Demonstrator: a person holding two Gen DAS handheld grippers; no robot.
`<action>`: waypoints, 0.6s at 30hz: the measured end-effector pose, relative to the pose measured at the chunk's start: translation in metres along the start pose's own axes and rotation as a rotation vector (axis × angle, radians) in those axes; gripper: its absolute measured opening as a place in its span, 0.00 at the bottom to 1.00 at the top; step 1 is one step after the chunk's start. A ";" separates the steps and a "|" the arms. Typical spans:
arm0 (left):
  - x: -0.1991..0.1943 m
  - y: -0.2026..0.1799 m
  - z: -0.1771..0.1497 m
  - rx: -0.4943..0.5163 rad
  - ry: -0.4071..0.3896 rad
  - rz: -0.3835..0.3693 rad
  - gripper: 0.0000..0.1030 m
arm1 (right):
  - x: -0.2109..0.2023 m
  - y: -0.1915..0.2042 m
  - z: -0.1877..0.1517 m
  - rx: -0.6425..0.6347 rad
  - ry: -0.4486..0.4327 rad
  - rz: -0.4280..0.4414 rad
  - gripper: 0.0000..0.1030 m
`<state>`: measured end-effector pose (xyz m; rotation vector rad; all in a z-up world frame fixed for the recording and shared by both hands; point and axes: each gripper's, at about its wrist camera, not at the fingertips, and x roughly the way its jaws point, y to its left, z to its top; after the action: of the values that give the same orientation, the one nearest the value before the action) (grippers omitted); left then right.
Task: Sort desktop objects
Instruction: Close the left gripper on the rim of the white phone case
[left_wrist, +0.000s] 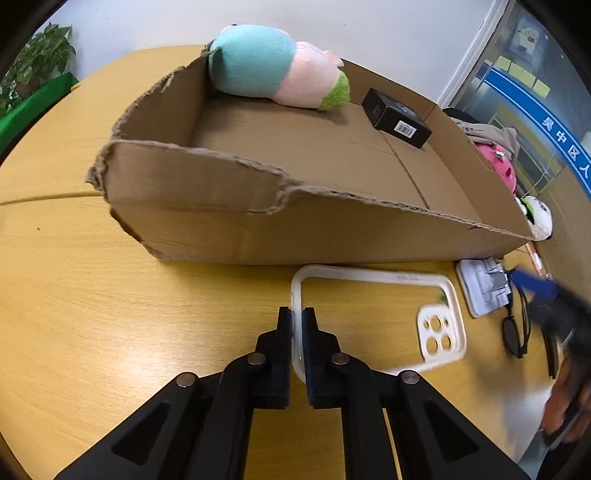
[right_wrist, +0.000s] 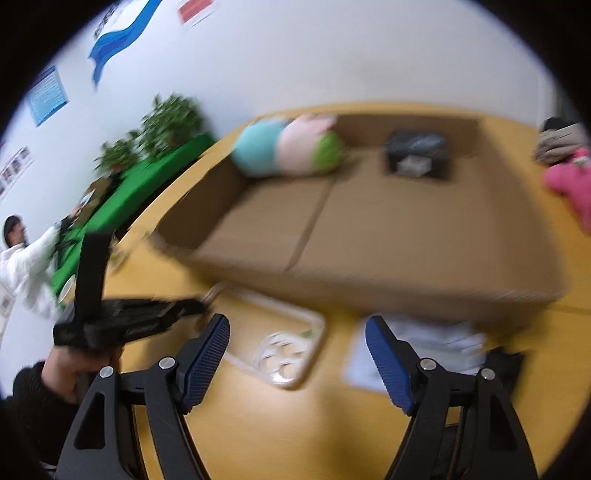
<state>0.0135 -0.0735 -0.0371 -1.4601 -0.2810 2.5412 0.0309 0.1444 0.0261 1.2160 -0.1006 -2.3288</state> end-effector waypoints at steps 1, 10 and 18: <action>0.000 -0.001 0.000 0.001 0.001 0.005 0.06 | 0.013 0.001 -0.001 0.009 0.030 0.014 0.74; -0.005 0.006 -0.005 -0.013 -0.025 0.013 0.05 | 0.053 0.012 -0.012 -0.041 0.083 -0.132 0.59; -0.018 0.000 -0.008 0.031 -0.054 0.048 0.03 | 0.045 0.002 -0.021 -0.020 0.063 -0.094 0.14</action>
<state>0.0296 -0.0775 -0.0264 -1.4058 -0.2167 2.6139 0.0272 0.1245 -0.0198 1.3093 0.0018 -2.3627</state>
